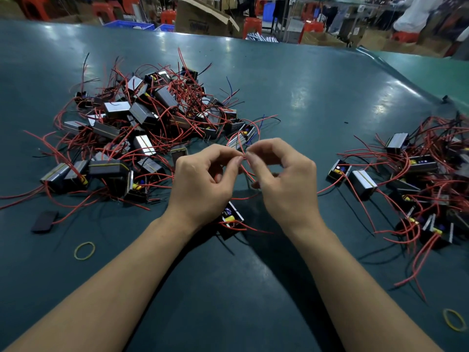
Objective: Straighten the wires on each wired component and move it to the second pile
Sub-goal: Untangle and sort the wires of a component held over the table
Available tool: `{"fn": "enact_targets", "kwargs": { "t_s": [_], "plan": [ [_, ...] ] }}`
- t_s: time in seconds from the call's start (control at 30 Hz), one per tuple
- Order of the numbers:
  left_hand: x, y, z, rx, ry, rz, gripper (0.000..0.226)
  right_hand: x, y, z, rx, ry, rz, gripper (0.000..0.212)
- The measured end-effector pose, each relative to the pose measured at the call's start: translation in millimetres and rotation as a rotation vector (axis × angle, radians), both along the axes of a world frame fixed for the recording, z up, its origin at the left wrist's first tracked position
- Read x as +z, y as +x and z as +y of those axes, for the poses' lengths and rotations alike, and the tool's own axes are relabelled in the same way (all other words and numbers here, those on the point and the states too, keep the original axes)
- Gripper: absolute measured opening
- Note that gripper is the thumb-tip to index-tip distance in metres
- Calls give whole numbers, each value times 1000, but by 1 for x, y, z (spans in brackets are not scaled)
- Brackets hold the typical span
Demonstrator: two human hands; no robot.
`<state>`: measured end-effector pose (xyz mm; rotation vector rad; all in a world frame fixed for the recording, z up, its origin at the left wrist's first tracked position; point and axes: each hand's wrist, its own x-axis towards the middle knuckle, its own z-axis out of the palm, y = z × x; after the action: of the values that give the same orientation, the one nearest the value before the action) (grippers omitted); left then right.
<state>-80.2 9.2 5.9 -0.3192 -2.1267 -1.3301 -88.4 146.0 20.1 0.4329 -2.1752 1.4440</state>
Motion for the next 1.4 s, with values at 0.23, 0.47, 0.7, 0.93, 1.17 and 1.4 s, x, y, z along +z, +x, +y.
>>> {"fn": "enact_targets", "kwargs": {
  "t_s": [0.23, 0.47, 0.7, 0.93, 1.17, 1.4],
  "plan": [
    [0, 1, 0, -83, 33, 9, 6, 6, -5, 3, 206, -500, -585, 19],
    [-1, 1, 2, -101, -17, -4, 7, -3, 0, 1, -221, 333, -100, 32],
    [0, 0, -1, -63, 85, -31, 5, 2, -7, 24, 54, 383, 75, 38],
    [0, 3, 0, -119, 74, -26, 5, 4, -11, 26, 73, 396, 147, 21],
    [4, 6, 1, -159, 78, 33, 5, 18, -2, 6, 378, -796, -1014, 36],
    [2, 5, 0, -83, 32, -2, 6, -6, 4, 0, -174, 229, 34, 39]
  ]
}}
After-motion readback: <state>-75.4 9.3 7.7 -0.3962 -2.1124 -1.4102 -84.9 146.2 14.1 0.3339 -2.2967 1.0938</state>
